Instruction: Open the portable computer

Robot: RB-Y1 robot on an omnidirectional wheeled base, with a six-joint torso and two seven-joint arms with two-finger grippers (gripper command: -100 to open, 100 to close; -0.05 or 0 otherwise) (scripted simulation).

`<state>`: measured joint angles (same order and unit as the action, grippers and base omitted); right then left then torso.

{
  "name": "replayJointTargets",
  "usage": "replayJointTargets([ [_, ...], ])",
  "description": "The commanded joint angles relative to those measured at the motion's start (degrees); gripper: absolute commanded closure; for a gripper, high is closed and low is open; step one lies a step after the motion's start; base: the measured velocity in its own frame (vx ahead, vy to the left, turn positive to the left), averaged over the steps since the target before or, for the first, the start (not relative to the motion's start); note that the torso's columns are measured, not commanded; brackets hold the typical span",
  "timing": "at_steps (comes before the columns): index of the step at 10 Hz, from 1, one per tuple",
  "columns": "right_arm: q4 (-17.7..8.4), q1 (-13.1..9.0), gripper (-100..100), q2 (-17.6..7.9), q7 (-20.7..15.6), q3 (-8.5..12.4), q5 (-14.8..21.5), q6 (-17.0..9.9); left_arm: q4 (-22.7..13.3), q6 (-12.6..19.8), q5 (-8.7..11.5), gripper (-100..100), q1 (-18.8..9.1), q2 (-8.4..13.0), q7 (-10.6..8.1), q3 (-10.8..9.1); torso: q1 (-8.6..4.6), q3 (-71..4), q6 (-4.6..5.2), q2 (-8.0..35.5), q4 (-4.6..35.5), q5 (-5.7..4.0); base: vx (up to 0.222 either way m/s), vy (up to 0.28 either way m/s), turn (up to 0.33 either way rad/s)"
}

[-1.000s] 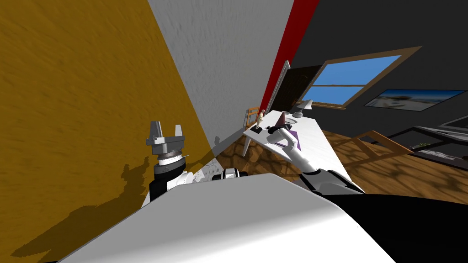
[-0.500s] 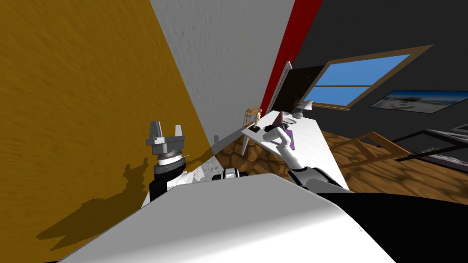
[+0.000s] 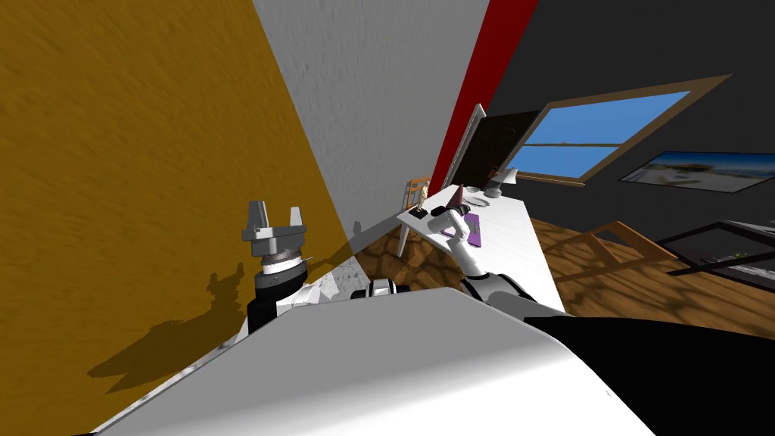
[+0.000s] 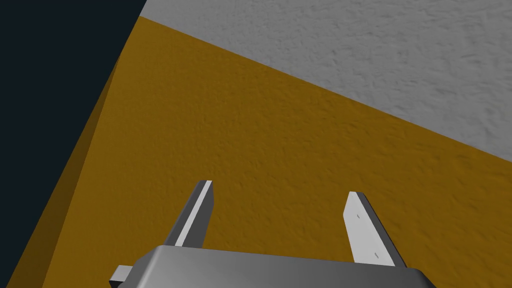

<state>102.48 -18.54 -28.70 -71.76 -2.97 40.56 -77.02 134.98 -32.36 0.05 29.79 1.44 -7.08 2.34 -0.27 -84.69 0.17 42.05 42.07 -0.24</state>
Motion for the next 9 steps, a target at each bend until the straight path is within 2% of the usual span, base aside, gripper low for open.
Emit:
replayJointTargets([
  [1,-1.9,-2.1,100,4.6,-0.4,0.8,3.6,-0.3,0.0,0.0,0.0,0,0.0,0.0,0.0,0.0,-0.08,0.1,-0.1,0.2,0.1,0.05,-0.108,-0.137,0.08],
  [2,-1.9,-2.1,100,5.7,-0.4,0.8,3.6,-0.3,0.0,0.0,0.0,0,0.0,0.0,0.0,0.0,-0.09,0.2,0.01,0.2,0.1,0.0,-0.04,-0.082,-0.001],
  [3,-3.7,-4.5,100,7.7,-0.8,1.6,6.5,-0.4,0.0,0.0,0.0,0,0.0,0.0,0.0,0.0,0.09,0.1,0.06,0.1,0.0,-0.03,-0.098,-0.099,0.086],
  [5,-3.7,-4.5,100,10.5,-0.8,1.6,7.2,-0.4,0.0,0.0,0.0,0,0.0,0.0,0.0,0.0,0.11,0.1,-0.1,0.2,0.0,0.02,-0.084,-0.089,0.044],
  [6,-5.5,-7.0,100,12.4,-1.1,2.3,10.2,-0.5,0.0,0.0,0.0,0,0.0,0.0,0.0,0.0,0.27,0.0,-0.1,0.0,-0.1,0.02,-0.104,-0.114,0.104],
  [8,-5.5,-7.0,100,15.4,-1.1,2.3,10.8,-0.5,0.0,0.0,0.0,0,0.0,0.0,0.0,0.0,0.11,0.0,-0.19,0.1,0.1,0.12,-0.069,-0.097,0.041],
  [9,-5.2,-7.3,100,14.5,-1.2,2.2,10.9,-0.5,0.0,0.0,0.0,0,0.0,0.0,0.0,0.0,0.28,-0.1,-0.19,-0.1,-0.1,0.07,-0.021,-0.016,-0.005],
])
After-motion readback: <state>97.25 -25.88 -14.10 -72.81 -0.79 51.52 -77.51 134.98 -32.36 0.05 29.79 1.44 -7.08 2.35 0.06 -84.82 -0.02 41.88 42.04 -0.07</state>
